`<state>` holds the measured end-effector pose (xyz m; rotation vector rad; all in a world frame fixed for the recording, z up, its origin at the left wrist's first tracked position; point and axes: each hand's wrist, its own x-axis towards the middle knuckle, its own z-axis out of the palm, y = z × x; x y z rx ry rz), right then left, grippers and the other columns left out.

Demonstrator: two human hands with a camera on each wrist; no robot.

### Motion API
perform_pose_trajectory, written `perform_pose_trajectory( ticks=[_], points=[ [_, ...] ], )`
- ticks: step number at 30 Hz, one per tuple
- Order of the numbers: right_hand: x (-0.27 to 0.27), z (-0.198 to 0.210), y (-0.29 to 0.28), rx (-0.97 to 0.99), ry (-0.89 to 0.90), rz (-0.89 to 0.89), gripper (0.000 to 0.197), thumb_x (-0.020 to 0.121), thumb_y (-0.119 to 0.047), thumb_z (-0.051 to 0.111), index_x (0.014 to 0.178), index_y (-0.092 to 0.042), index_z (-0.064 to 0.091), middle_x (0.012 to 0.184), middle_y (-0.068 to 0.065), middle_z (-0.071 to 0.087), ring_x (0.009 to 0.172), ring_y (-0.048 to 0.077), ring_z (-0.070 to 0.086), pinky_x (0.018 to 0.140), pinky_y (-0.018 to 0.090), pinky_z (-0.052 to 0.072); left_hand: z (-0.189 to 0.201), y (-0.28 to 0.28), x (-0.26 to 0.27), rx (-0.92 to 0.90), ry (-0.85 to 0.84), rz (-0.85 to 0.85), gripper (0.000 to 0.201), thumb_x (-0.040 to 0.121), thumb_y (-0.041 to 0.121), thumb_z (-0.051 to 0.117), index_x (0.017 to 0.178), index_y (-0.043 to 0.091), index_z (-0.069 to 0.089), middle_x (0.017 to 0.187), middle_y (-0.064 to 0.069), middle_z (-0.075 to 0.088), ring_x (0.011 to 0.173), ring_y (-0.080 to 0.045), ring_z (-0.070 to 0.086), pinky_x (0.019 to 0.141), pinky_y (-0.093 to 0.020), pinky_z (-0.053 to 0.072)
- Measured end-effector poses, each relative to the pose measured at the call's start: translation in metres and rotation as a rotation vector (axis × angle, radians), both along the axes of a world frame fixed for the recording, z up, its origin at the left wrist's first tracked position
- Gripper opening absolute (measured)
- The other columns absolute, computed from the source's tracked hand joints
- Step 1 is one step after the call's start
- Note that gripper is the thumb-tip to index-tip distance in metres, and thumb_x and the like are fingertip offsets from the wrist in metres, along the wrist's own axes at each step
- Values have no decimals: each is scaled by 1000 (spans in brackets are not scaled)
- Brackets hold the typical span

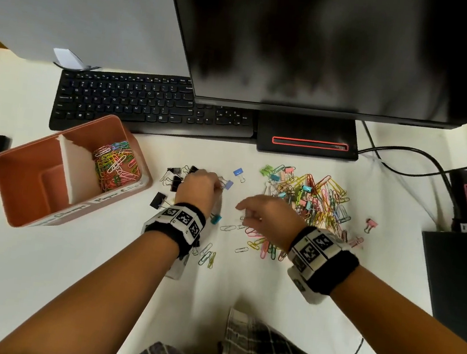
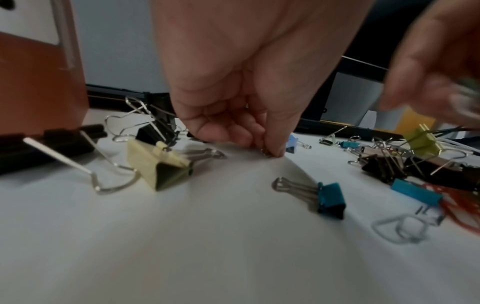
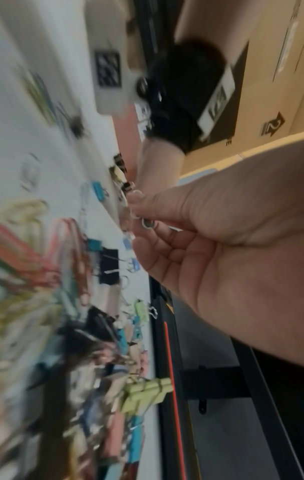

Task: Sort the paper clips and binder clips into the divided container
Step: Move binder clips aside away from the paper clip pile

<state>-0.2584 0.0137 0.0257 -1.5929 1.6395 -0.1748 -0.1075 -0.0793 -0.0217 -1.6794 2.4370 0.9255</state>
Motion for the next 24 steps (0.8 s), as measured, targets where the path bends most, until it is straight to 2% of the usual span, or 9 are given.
perform_pose_trajectory(
  ticks=[2, 6, 9, 11, 15, 19, 22, 24],
  points=[
    [5, -7, 17, 69, -38, 20, 35, 86, -14, 60, 121, -17, 55, 90, 0, 65, 75, 13, 58, 77, 33, 55, 0, -2, -1, 0, 5, -36, 15, 88, 12, 53, 94, 8, 66, 99, -13, 58, 94, -31, 56, 80, -37, 47],
    [12, -27, 36, 111, 35, 45, 48, 88, -14, 57, 134, -18, 43, 102, 6, 66, 94, 19, 57, 81, 27, 42, 1, 1, 5, -2, 55, -66, 13, 89, 8, 51, 91, 4, 63, 95, -15, 57, 87, -30, 56, 74, -29, 41],
    [14, -34, 45, 120, 83, 43, 54, 89, -15, 55, 139, -22, 36, 108, 5, 65, 101, 22, 58, 84, 32, 45, 9, 2, 17, -17, 148, -2, 12, 90, 9, 52, 89, 3, 63, 93, -15, 60, 85, -29, 57, 71, -24, 35],
    [16, -37, 49, 129, 92, 29, 56, 89, -16, 56, 140, -23, 35, 113, 5, 64, 104, 23, 57, 84, 30, 43, 19, 7, 28, -55, 236, -12, 10, 88, 10, 56, 87, 3, 63, 93, -13, 63, 83, -25, 57, 71, -20, 34],
    [20, -43, 50, 97, 65, -35, 41, 88, -16, 57, 128, -19, 50, 114, 7, 63, 107, 24, 56, 88, 32, 44, 32, 32, 56, -106, 337, -94, 3, 83, 9, 65, 81, 8, 63, 90, -2, 57, 64, -7, 48, 66, 0, 34],
    [25, -46, 45, 42, 100, -51, 21, 90, -21, 56, 108, -13, 62, 110, 10, 60, 105, 26, 53, 88, 35, 44, 27, 64, 83, 0, 298, -88, 4, 83, 11, 64, 81, 11, 62, 88, 1, 62, 65, 3, 50, 64, 0, 36],
    [30, -45, 41, 35, 111, -35, 19, 91, -19, 54, 102, -8, 65, 107, 12, 57, 102, 26, 52, 86, 34, 42, 24, 76, 92, 45, 258, 33, 3, 85, 13, 63, 84, 10, 63, 76, 8, 61, 64, 9, 51, 61, 2, 35],
    [32, -44, 41, 10, 115, -26, 18, 91, -17, 54, 99, -6, 66, 107, 12, 54, 100, 26, 53, 86, 34, 43, 22, 75, 94, 29, 257, 85, 3, 85, 12, 63, 83, 10, 62, 72, 8, 61, 63, 8, 51, 60, 2, 35]
  ],
)
